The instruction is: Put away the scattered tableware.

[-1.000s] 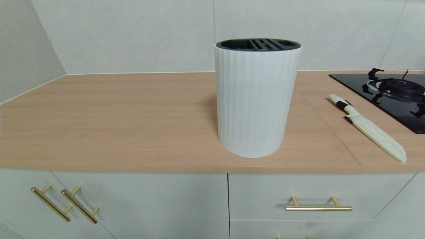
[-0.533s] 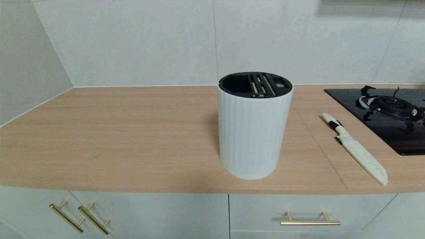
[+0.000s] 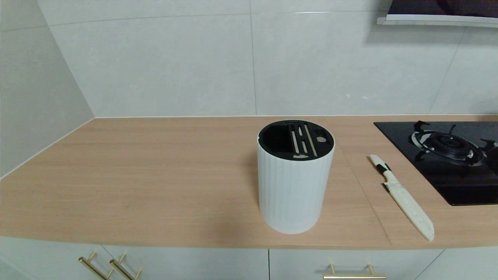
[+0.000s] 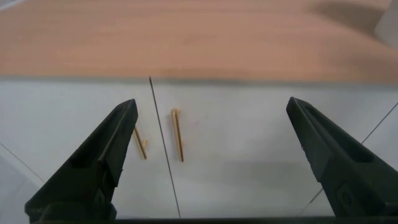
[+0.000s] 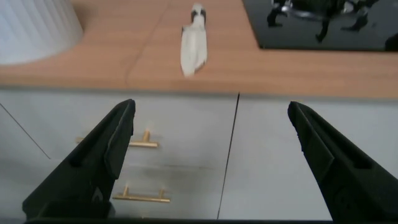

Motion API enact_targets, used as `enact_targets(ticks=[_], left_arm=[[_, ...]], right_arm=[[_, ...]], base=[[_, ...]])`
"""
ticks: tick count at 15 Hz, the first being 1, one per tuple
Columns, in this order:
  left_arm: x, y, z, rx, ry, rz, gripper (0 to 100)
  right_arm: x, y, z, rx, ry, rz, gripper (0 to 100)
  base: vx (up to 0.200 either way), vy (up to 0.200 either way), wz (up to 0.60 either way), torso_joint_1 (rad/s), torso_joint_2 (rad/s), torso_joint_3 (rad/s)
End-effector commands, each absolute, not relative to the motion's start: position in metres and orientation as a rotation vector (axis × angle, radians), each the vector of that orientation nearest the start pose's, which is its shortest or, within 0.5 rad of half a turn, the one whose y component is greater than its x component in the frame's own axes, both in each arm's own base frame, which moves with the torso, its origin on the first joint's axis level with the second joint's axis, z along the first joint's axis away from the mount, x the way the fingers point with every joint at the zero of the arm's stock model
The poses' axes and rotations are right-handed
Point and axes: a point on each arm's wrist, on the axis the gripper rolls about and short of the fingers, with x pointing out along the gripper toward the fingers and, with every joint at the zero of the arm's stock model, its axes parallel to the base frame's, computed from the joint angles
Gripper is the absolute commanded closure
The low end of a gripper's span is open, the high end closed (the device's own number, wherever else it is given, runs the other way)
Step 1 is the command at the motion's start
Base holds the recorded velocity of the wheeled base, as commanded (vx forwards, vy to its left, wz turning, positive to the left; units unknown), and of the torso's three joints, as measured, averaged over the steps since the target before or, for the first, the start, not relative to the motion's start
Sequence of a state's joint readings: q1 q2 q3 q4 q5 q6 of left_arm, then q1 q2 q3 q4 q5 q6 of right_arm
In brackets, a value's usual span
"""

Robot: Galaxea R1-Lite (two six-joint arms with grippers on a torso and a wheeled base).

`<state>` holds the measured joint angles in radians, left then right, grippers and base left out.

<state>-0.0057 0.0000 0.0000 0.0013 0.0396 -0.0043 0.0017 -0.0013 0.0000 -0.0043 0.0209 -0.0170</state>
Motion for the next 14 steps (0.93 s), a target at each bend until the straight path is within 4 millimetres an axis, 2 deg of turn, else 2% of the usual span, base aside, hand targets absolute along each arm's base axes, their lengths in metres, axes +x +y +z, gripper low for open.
enact_targets(ticks=[1,10,14], left_arm=[[-0.0228,0.0010,0.0752,-0.005,0.003,0.034,0],[-0.0228,0.0010,0.0752,-0.005,0.003,0.034,0],[-0.0228,0.0010,0.0753,-0.005,0.001,0.034,0]], right_arm=[[-0.0228,0.0004,0.0760,-0.017,-0.005,0.023,0],[-0.0228,0.0004,0.0760,-0.017,-0.005,0.023,0],[-0.0228,0.0004,0.0760,-0.018,-0.005,0.023,0]], base=[[0.000,0.000,0.00,0.251,-0.53,-0.295],[0.000,0.000,0.00,0.273,-0.57,-0.307],[0.000,0.000,0.00,0.200,-0.41,-0.210]])
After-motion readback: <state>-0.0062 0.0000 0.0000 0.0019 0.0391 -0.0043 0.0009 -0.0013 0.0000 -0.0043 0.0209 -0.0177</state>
